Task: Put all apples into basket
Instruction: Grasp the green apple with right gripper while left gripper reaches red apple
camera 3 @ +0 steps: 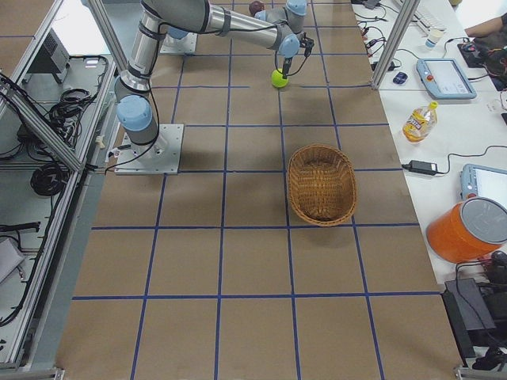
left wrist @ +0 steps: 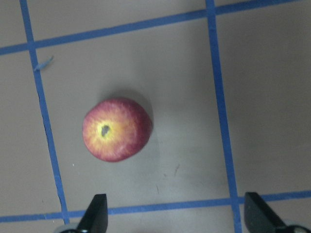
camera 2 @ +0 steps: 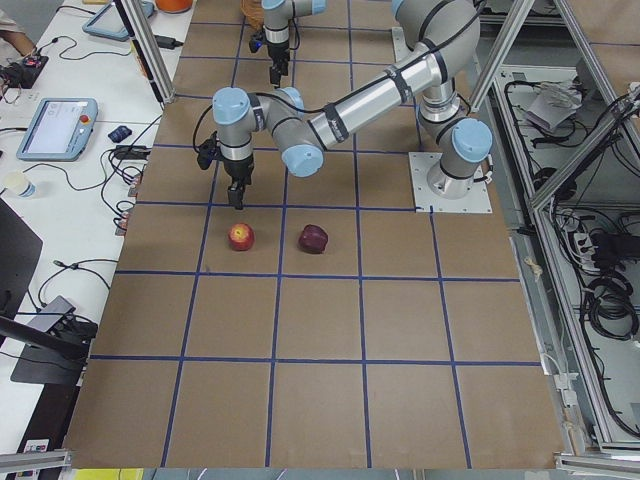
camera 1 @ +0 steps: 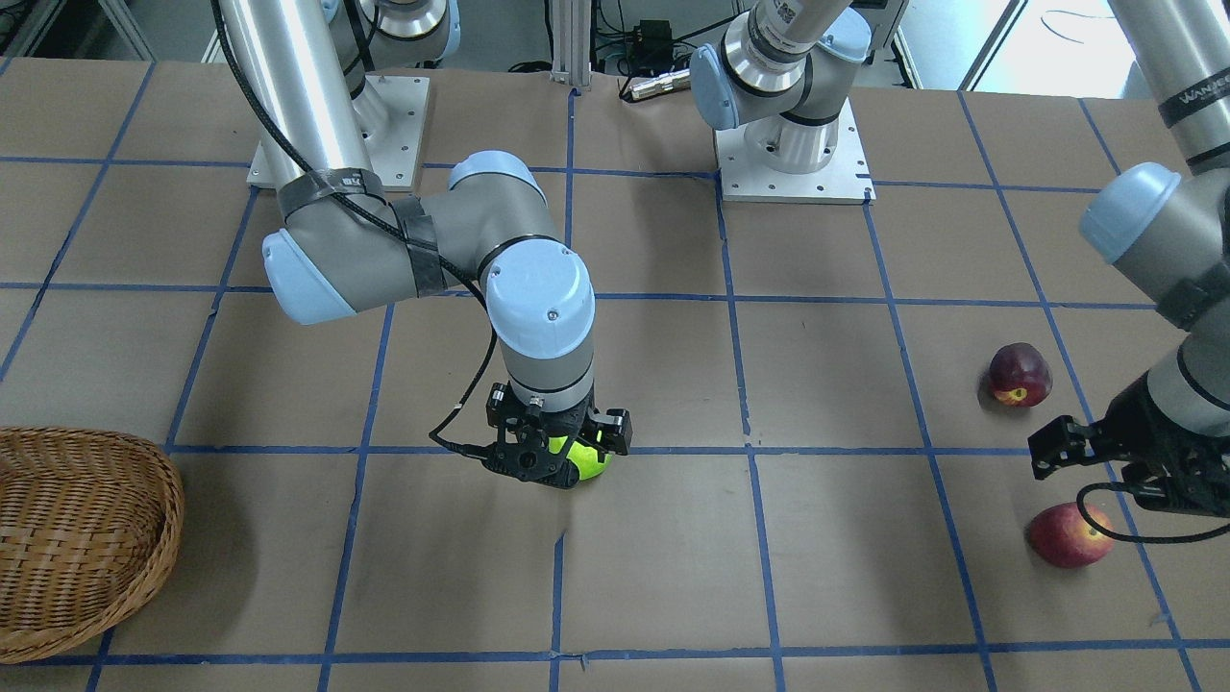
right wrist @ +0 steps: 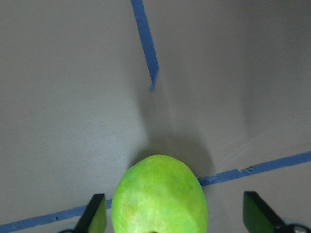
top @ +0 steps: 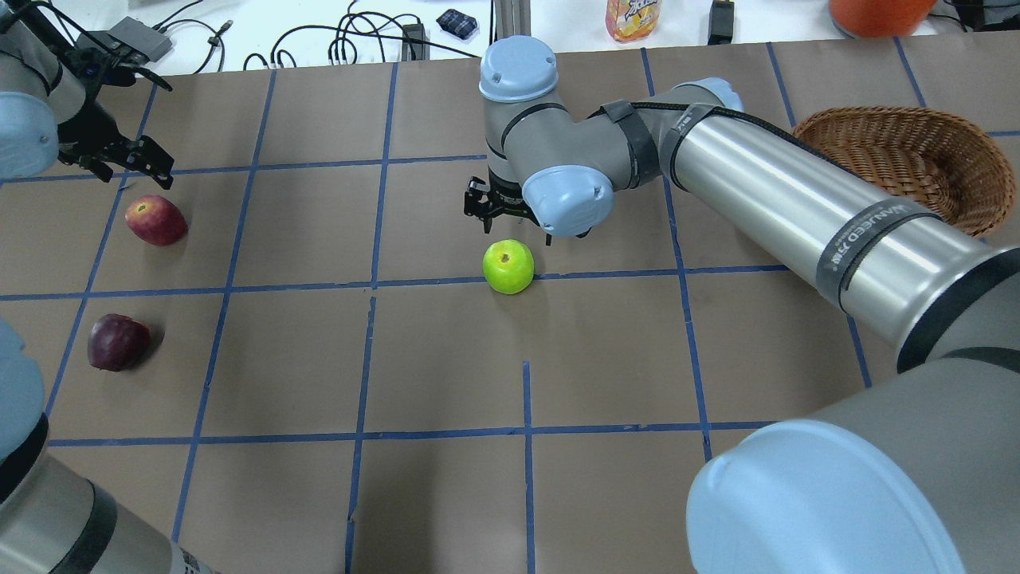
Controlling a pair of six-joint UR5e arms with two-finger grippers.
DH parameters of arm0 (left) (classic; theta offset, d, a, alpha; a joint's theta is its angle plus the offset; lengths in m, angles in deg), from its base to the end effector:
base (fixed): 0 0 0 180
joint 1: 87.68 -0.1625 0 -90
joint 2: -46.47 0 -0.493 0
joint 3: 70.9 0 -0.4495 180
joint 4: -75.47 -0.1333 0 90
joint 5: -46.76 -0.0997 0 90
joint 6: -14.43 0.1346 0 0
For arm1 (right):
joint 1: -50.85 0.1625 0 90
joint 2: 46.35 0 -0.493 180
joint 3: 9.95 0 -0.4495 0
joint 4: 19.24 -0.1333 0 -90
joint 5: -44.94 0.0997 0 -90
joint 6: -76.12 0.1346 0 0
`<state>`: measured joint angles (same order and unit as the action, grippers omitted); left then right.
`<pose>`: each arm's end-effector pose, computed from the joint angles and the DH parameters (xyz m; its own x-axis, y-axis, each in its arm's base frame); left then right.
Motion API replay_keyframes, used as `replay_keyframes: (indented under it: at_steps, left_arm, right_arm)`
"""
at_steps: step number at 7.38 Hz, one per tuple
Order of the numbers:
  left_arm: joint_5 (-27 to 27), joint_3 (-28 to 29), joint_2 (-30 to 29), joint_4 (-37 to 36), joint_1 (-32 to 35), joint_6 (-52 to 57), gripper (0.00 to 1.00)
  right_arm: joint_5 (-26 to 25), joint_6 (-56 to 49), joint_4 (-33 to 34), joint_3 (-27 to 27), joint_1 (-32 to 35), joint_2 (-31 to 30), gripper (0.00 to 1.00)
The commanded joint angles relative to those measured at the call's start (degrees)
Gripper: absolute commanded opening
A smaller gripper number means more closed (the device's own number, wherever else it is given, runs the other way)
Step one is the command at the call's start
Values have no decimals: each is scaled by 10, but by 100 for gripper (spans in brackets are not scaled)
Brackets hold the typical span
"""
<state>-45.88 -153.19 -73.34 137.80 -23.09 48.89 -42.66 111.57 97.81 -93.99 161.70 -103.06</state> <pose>0.2172 -0.7535 0.2970 -0.9840 0.1519 -0.0927 0.1573 0.9861 -0.0541 0.4035 -0.6692 0.2333 -0.9671 0.2525 -0.0313 0.2516 0.9674 0.0283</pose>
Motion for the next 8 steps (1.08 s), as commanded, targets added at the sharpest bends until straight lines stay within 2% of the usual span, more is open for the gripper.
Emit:
replay_keyframes:
  at_steps: [1, 2, 8]
  left_arm:
    - [-2, 42, -66, -1, -8, 28, 100]
    - [-3, 47, -81, -1, -18, 41, 100]
    - [-6, 45, -122, 16, -25, 61, 100]
  right_arm:
    - [12, 1, 1, 3, 1, 12, 100]
    - [31, 1, 3, 5, 1, 12, 100]
    - [31, -2, -1, 3, 4, 42, 99]
